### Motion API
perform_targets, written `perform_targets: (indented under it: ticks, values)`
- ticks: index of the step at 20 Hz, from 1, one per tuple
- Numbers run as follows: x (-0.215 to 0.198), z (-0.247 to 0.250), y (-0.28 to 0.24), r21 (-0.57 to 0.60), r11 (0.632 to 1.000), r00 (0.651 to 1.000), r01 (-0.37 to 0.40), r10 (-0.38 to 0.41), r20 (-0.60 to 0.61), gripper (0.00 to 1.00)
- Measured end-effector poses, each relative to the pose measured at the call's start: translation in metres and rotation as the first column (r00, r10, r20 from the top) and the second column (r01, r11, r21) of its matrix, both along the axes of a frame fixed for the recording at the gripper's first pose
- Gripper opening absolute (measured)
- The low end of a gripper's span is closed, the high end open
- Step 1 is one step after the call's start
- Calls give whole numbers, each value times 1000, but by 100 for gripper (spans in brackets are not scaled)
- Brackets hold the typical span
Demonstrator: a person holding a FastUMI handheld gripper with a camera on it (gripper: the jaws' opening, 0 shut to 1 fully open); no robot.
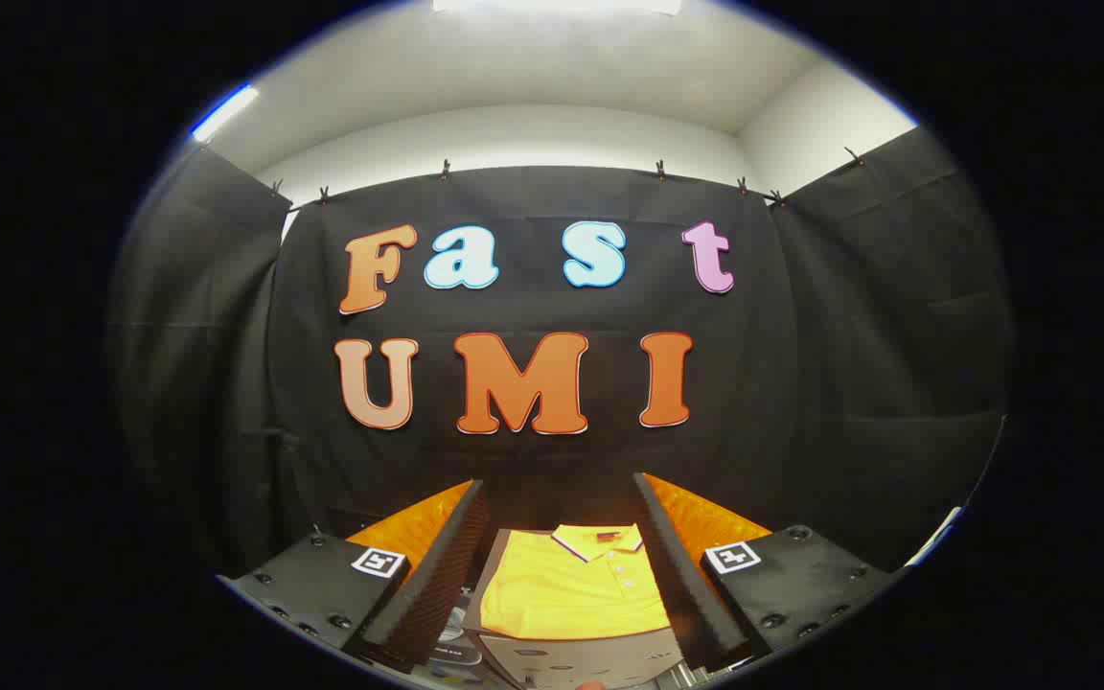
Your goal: Put the clothes into the washing machine and then close the washing machine lid.
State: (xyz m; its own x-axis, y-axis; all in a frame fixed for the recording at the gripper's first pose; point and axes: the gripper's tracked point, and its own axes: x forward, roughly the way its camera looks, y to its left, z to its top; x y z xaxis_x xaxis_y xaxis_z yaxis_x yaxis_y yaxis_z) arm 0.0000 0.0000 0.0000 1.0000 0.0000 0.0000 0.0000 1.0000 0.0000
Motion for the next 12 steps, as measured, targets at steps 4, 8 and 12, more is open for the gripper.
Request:
perform_targets:
  ticks: [4, 8, 12]
  values:
    - [4, 3, -6, -4, 1000, 1000, 2, -2, 0, 98]
    - [5, 2, -9, -16, 1000, 1000, 0, 0, -2, 98]
    - [8, 7, -12, -14, 1000, 1000, -2, 2, 6, 98]
